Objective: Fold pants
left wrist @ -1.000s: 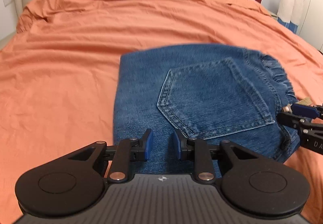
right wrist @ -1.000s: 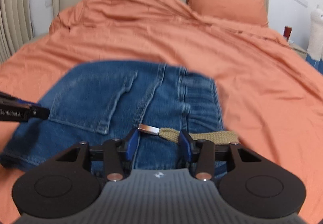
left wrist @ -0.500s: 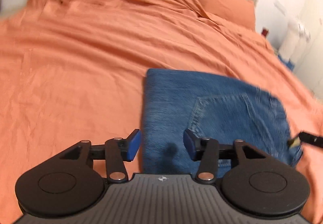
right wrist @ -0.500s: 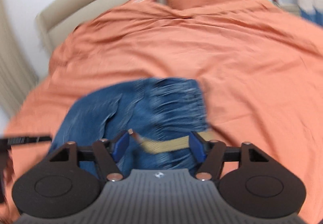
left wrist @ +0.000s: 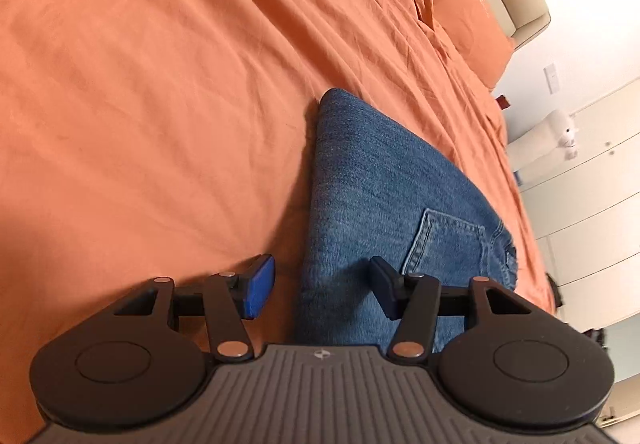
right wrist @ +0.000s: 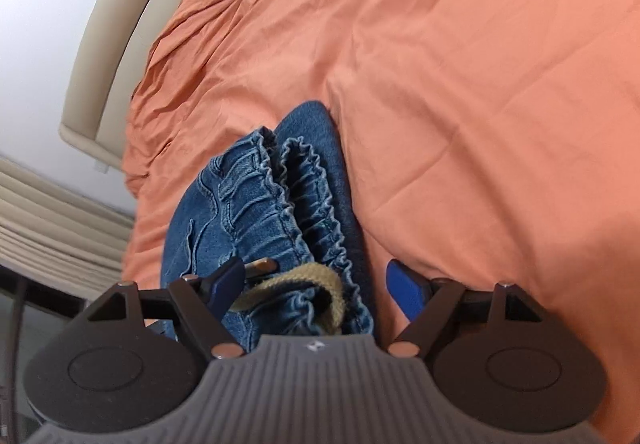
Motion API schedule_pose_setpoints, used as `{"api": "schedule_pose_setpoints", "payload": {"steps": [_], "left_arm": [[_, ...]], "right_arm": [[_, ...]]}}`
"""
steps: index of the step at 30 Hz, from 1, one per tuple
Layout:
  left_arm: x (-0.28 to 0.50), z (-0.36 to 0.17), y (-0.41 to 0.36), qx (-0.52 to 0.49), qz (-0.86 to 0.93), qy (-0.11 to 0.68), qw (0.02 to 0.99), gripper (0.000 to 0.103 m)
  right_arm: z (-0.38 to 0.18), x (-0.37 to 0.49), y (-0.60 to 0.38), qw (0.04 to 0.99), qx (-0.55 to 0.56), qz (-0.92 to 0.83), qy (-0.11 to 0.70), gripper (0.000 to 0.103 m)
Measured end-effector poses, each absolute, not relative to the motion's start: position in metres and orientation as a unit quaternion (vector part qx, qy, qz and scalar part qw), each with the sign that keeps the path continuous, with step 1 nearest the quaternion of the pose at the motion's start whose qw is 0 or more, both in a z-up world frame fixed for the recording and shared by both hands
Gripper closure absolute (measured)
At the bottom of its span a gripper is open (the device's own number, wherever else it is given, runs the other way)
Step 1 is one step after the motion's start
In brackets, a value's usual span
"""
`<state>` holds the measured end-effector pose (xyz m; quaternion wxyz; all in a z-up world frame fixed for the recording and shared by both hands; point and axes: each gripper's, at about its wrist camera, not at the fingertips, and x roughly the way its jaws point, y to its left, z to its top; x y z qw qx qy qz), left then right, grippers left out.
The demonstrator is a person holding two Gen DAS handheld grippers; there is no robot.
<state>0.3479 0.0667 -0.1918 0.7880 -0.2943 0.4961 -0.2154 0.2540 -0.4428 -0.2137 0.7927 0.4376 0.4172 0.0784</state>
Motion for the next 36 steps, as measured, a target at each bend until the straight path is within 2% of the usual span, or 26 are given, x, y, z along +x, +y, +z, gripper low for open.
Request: {"api": "schedule_pose_setpoints", "payload": {"steps": [3,5,6,10,16,19,27,36], "left_arm": [[0.355,-0.198,0.063,-0.301,-0.233,0.494,0.782,0.04],[0.358,-0.201,0.059,-0.301,-0.242,0.492,0.78,0.045],[0.359,-0.202,0.058,-0.3,-0.244,0.493,0.779,0.051],[0.358,-0.201,0.053,-0.292,-0.248,0.49,0.783,0.069],[0.348,-0.187,0.049,-0.271,-0.238,0.473,0.804,0.089],[0.336,-0.172,0.049,-0.25,-0.228,0.456,0.823,0.093],[0.306,-0.114,0.057,-0.205,-0.217,0.424,0.855,0.095],[0.265,-0.042,0.13,-0.162,-0.181,0.408,0.88,0.095]], "right_arm": [[-0.222,0.263,-0.445,0.783,0.451,0.096,0.418,0.03],[-0.226,0.267,-0.446,0.781,0.456,0.108,0.413,0.036],[-0.228,0.27,-0.447,0.78,0.458,0.114,0.41,0.044],[-0.235,0.275,-0.45,0.774,0.475,0.132,0.397,0.061],[-0.218,0.268,-0.448,0.797,0.451,0.141,0.376,0.08],[-0.202,0.262,-0.443,0.812,0.44,0.141,0.357,0.082],[-0.156,0.247,-0.416,0.837,0.406,0.156,0.333,0.085],[-0.106,0.233,-0.335,0.83,0.384,0.213,0.343,0.085]]}}
